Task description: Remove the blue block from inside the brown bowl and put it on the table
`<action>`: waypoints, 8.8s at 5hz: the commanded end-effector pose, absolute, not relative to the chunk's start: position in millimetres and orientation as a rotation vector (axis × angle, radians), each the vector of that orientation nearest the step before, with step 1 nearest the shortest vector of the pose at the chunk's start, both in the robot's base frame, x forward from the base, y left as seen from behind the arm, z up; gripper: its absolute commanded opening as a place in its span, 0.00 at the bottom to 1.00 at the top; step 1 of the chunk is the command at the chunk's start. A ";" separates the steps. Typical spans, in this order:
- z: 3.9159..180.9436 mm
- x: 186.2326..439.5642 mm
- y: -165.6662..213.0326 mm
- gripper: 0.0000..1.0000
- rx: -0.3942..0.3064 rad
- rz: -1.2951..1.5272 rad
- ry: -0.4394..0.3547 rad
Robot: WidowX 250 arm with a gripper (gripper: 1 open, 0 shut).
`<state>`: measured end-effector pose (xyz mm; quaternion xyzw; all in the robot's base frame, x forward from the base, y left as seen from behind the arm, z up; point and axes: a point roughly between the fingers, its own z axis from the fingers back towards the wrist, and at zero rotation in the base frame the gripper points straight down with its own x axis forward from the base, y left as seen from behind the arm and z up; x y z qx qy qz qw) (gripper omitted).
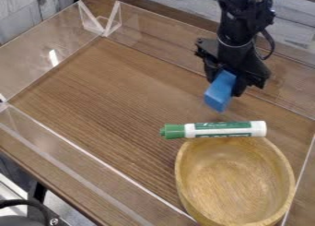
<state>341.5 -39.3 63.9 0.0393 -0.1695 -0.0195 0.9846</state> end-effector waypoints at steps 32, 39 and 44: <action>96.5 303.8 14.6 0.00 -0.001 -0.020 -0.301; 82.7 312.4 20.7 0.00 -0.021 -0.036 -0.334; 72.9 321.1 26.1 0.00 -0.028 -0.051 -0.359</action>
